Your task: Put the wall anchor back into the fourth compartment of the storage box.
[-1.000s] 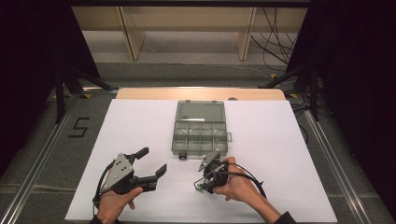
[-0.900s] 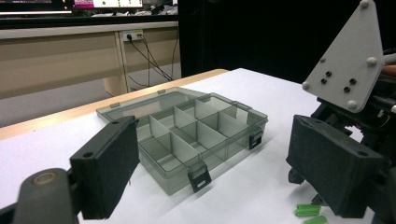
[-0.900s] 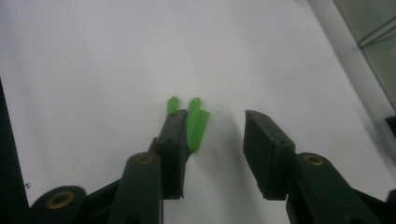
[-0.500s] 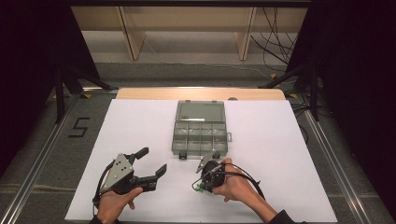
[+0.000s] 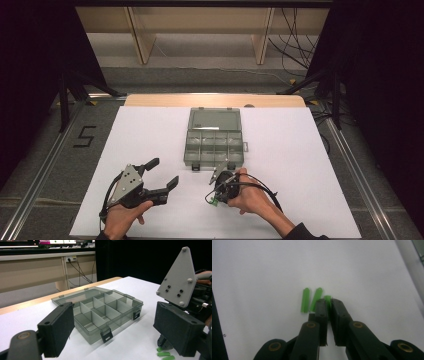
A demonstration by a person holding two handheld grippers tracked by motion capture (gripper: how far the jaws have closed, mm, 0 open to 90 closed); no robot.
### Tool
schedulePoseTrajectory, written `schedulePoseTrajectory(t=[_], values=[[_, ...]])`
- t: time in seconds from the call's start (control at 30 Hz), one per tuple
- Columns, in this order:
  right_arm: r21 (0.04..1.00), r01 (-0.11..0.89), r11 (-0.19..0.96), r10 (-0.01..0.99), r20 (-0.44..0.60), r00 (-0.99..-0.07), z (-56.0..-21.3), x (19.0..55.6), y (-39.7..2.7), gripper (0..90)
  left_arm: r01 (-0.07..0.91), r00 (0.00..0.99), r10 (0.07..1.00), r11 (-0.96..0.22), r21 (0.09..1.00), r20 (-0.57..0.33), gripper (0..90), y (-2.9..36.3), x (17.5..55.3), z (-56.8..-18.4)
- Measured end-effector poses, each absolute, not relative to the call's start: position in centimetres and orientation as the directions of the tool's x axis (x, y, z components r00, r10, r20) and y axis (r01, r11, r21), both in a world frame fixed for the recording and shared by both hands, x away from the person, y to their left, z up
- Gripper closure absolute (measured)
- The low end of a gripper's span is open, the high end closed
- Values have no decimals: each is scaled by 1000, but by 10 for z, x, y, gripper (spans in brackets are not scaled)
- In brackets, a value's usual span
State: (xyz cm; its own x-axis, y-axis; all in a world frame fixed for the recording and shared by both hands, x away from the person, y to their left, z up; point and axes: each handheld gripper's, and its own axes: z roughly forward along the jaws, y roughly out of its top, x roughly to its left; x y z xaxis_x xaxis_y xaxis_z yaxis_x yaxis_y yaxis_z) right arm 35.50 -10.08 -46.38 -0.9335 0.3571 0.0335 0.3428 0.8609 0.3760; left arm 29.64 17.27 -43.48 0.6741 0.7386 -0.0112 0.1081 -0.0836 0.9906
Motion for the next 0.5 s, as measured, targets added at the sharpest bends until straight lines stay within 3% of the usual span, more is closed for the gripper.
schedulePoseTrajectory(t=[0.5], values=[[443,349,826,386,8,-922,-437,369,-115,842,104,674,739,-88,991,-6,161,173,297,-435]])
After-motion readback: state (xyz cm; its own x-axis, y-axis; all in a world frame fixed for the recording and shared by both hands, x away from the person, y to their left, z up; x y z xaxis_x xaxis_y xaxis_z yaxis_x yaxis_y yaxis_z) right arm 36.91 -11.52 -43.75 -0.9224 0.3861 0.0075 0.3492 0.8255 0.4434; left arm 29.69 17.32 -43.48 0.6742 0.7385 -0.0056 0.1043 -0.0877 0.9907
